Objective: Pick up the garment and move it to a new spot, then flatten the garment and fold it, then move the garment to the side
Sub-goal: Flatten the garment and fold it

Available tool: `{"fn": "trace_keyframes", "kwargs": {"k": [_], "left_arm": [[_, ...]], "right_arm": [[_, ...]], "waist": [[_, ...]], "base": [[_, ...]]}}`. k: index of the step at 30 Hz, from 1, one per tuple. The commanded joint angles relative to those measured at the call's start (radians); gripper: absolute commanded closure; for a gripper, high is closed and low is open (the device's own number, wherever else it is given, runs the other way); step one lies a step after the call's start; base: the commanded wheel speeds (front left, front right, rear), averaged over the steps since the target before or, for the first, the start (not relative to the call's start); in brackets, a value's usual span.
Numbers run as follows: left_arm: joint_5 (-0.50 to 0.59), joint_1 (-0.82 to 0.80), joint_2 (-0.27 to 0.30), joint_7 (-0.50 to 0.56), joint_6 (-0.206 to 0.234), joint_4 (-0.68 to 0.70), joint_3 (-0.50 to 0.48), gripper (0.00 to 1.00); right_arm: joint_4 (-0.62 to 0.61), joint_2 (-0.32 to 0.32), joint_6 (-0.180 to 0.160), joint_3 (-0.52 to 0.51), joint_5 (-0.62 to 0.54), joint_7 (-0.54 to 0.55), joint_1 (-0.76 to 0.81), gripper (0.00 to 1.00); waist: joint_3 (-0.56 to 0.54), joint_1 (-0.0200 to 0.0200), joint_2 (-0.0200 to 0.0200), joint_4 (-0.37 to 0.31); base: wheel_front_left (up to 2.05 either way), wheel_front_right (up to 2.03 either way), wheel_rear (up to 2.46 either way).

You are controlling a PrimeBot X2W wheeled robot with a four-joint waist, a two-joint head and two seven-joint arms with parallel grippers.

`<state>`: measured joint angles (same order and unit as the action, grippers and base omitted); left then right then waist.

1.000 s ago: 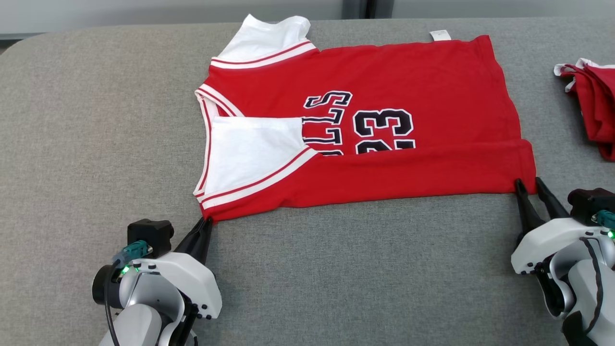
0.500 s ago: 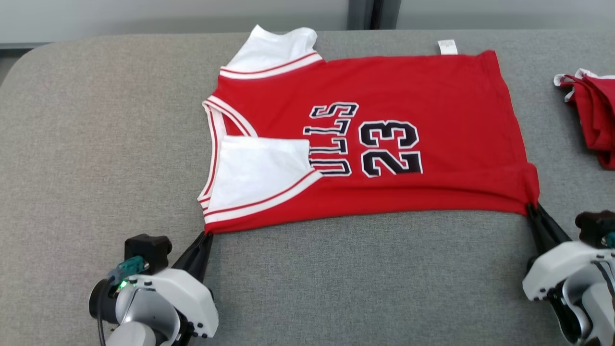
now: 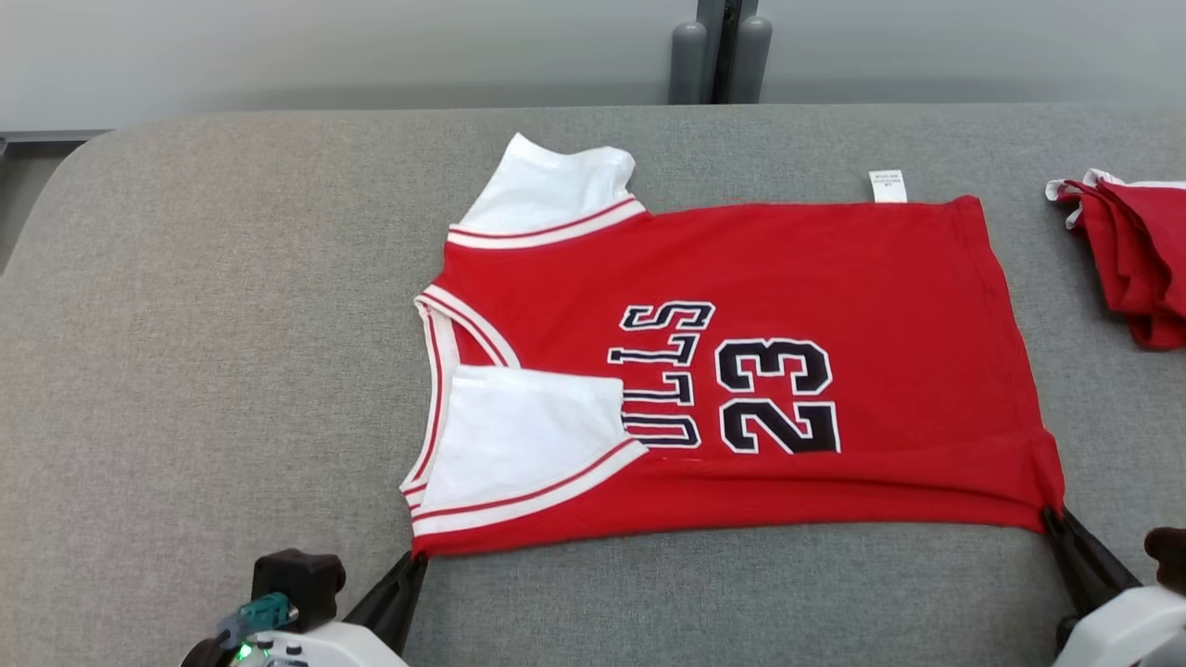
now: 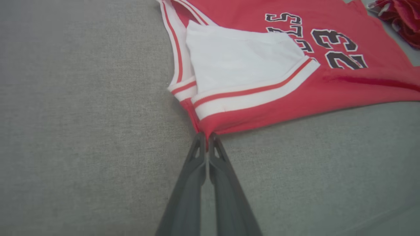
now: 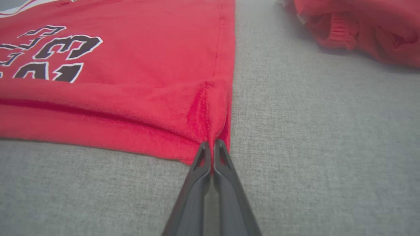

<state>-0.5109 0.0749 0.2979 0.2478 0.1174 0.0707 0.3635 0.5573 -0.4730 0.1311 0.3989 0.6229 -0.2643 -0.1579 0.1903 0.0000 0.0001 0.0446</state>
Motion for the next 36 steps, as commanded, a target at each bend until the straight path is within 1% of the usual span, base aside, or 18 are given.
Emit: {"fn": "trace_keyframes", "kwargs": {"k": [1, 3, 5, 9, 10, 11, 12, 13, 14, 17, 20, 23, 25, 27, 28, 30, 33, 36], "left_arm": [[-0.003, 0.014, 0.008, 0.008, 0.009, 0.018, -0.004, 1.00], [-0.008, 0.027, 0.017, 0.027, 0.011, 0.037, 0.000, 1.00], [-0.009, 0.028, 0.014, 0.032, 0.018, 0.042, 0.001, 1.00], [-0.007, -0.001, -0.006, 0.023, 0.024, 0.017, 0.007, 1.00], [-0.001, -0.011, -0.011, 0.013, 0.027, 0.008, 0.006, 1.00], [-0.001, -0.016, -0.016, 0.006, 0.030, -0.001, 0.004, 0.87], [-0.001, -0.017, -0.019, -0.001, 0.033, -0.009, 0.003, 0.66], [0.004, -0.020, -0.022, -0.008, 0.038, -0.016, 0.000, 0.09], [0.008, -0.025, -0.026, -0.018, 0.048, -0.020, -0.006, 0.00], [0.015, -0.032, -0.037, -0.054, 0.068, -0.016, -0.025, 0.00], [0.016, -0.055, -0.043, -0.101, 0.080, -0.007, -0.053, 0.00], [0.018, -0.085, -0.060, -0.160, 0.082, -0.013, -0.071, 0.00], [0.016, -0.115, -0.080, -0.202, 0.074, -0.024, -0.078, 0.00], [0.009, -0.146, -0.098, -0.244, 0.061, -0.044, -0.079, 0.00], [-0.006, -0.161, -0.118, -0.271, 0.052, -0.054, -0.085, 0.00], [-0.023, -0.190, -0.146, -0.334, 0.026, -0.088, -0.092, 0.00], [-0.028, -0.222, -0.180, -0.430, 0.007, -0.155, -0.097, 0.00], [0.002, -0.241, -0.198, -0.483, 0.005, -0.213, -0.090, 0.00]], "right_arm": [[-0.010, -0.015, -0.001, -0.006, 0.006, 0.000, 0.018, 1.00], [-0.015, -0.023, -0.001, -0.010, 0.005, 0.000, 0.030, 1.00], [-0.004, -0.024, -0.001, -0.009, -0.017, 0.000, 0.031, 1.00], [0.024, 0.002, -0.001, -0.008, -0.036, 0.001, 0.003, 1.00], [0.032, 0.008, -0.001, -0.012, -0.039, 0.001, -0.001, 0.93], [0.037, 0.011, -0.001, -0.015, -0.047, 0.001, -0.006, 0.69], [0.042, 0.015, -0.001, -0.024, -0.051, 0.001, -0.012, 0.55], [0.045, 0.018, -0.001, -0.038, -0.056, 0.001, -0.021, 0.16], [0.042, 0.021, -0.001, -0.058, -0.065, 0.001, -0.026, 0.00], [0.005, 0.041, 0.000, -0.140, -0.113, 0.000, -0.034, 0.00], [-0.061, 0.074, 0.000, -0.237, -0.188, 0.000, -0.034, 0.00], [-0.143, 0.128, 0.000, -0.320, -0.273, 0.000, -0.022, 0.00], [-0.198, 0.174, 0.000, -0.353, -0.326, 0.000, -0.015, 0.00], [-0.242, 0.211, 0.000, -0.372, -0.369, 0.000, -0.017, 0.00], [-0.255, 0.229, 0.000, -0.374, -0.385, -0.001, -0.020, 0.00], [-0.276, 0.266, 0.000, -0.357, -0.417, -0.001, -0.030, 0.00], [-0.282, 0.303, 0.000, -0.324, -0.446, -0.001, -0.045, 0.00], [-0.295, 0.333, 0.000, -0.289, -0.457, -0.001, -0.050, 0.00]], "waist": [[0.001, 0.0000, -0.0001, 0.001], [0.003, 0.0000, -0.0001, 0.000], [0.005, 0.0000, -0.0001, -0.002], [0.008, 0.0000, -0.0001, -0.003], [0.009, 0.0000, -0.0001, -0.002], [0.010, 0.0000, -0.0001, -0.001], [0.011, 0.0000, -0.0001, -0.001], [0.012, 0.0000, -0.0001, -0.002], [0.012, 0.0000, -0.0001, -0.002], [0.013, 0.0000, -0.0001, -0.005], [0.010, 0.0000, -0.0001, -0.008], [0.003, 0.0000, -0.0001, -0.013], [-0.003, 0.0000, -0.0001, -0.017], [-0.008, 0.0000, -0.0001, -0.024], [-0.010, 0.0000, -0.0001, -0.028], [-0.016, 0.0000, -0.0001, -0.038], [-0.028, 0.0000, -0.0001, -0.054], [-0.040, 0.0000, -0.0001, -0.071]], "base": [[0.00, 0.00, 0.00], [0.00, 0.00, 0.00], [0.00, 0.00, 0.00], [0.00, 0.00, 0.00], [0.00, 0.00, 0.00], [0.00, 0.00, 0.00], [0.00, 0.00, 0.00], [0.00, 0.00, 0.00], [0.00, 0.00, 0.00], [0.00, 0.00, 0.00], [0.00, 0.00, 0.00], [0.00, 0.00, 0.00], [0.00, 0.00, 0.00], [0.00, 0.00, 0.00], [0.00, 0.00, 0.00], [0.00, 0.00, 0.00], [0.00, 0.00, 0.00], [0.00, 0.00, 0.00]]}}
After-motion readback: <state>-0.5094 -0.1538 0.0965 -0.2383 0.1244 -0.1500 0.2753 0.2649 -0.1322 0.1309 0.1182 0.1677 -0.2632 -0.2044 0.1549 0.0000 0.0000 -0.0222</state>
